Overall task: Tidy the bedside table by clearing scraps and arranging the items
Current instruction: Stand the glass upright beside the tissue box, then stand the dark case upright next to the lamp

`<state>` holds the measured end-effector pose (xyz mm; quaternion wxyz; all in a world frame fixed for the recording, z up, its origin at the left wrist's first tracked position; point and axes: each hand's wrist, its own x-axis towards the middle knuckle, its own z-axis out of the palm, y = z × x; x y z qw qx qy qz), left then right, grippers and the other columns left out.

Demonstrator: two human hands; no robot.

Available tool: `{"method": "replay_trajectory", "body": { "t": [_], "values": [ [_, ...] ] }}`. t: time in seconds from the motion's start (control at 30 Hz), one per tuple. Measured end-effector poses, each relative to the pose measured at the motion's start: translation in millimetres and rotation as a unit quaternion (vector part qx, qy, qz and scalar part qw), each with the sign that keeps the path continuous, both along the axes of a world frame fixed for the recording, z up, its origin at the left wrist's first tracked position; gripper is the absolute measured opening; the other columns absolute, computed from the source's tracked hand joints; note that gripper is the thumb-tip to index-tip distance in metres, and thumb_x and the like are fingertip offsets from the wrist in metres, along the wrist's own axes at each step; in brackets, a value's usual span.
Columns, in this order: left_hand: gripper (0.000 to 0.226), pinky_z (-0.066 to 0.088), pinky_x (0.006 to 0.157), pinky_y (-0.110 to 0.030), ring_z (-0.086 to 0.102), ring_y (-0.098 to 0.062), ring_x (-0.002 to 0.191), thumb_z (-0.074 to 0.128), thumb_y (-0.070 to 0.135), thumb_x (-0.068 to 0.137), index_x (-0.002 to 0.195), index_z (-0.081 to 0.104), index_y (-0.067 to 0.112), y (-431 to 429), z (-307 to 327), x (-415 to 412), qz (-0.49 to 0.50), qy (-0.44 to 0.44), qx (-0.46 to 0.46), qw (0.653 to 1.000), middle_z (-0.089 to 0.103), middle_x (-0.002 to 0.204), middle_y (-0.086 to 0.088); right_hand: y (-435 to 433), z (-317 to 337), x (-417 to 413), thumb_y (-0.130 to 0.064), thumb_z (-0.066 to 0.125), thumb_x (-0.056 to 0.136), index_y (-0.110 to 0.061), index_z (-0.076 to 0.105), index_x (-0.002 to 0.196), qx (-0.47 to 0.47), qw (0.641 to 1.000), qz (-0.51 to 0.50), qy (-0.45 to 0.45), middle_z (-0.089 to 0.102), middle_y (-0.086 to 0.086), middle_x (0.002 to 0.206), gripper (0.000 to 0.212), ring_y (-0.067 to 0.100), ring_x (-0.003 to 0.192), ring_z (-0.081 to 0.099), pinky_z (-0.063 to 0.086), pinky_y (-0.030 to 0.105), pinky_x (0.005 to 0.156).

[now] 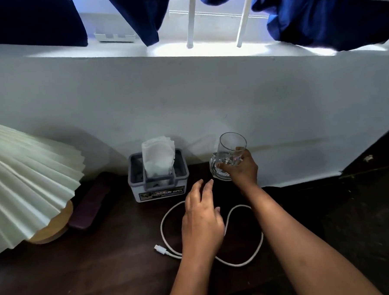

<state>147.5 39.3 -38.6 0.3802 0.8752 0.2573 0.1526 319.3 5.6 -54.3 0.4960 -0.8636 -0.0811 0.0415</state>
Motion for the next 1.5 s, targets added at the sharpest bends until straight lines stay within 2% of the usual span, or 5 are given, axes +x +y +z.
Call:
{"method": "replay_trajectory", "body": {
  "t": [0.33,0.67,1.17,1.37,1.5],
  "values": [
    [0.045,0.037,0.104,-0.032,0.033,-0.016,0.132,0.049,0.016,0.088,0.133,0.044,0.024,24,4,-31,-0.001,0.100,0.024,0.995,0.037,0.142,0.006,-6,32,-36,-0.012,0.077,0.071,-0.002,0.028,0.138,0.083,0.987,-0.101,0.089,0.051,0.018,0.133,0.084,0.030,0.119,0.053,0.041,0.023,0.087],
    [0.043,0.038,0.100,-0.037,0.035,-0.022,0.130,0.053,0.017,0.087,0.129,0.045,0.019,107,-2,-105,0.246,0.136,0.055,0.958,0.042,0.138,-0.002,63,12,-171,-0.018,0.062,0.069,-0.025,0.058,0.064,0.055,0.969,0.157,0.184,0.063,0.001,0.068,0.009,0.032,0.077,0.065,0.051,0.044,0.073],
    [0.074,0.038,0.103,-0.042,0.020,-0.033,0.139,0.053,0.020,0.089,0.148,0.009,0.027,163,-32,-113,0.222,0.228,0.121,0.940,0.024,0.150,-0.015,120,-4,-194,-0.018,0.061,0.082,-0.015,0.062,0.111,-0.040,0.924,0.324,0.200,0.060,-0.001,0.097,0.029,0.014,0.090,0.057,0.047,0.029,0.081],
    [0.058,0.027,0.111,-0.043,0.033,-0.041,0.131,0.043,0.019,0.092,0.145,0.020,0.013,163,-25,-102,0.244,0.153,0.030,0.957,0.038,0.141,-0.024,127,-1,-201,-0.027,0.057,0.088,-0.018,0.049,0.130,0.003,0.908,0.327,0.261,0.059,0.002,0.120,0.044,0.018,0.109,0.056,0.048,0.036,0.095],
    [0.035,0.045,0.094,-0.041,0.054,-0.036,0.112,0.038,0.021,0.096,0.129,0.039,0.011,157,-16,-95,0.335,-0.010,-0.271,0.902,0.056,0.124,-0.018,130,8,-204,-0.028,0.045,0.096,-0.022,0.040,0.135,0.113,0.854,0.324,0.391,0.058,-0.007,0.109,0.040,0.012,0.093,0.059,0.050,0.032,0.078]
  ]
}}
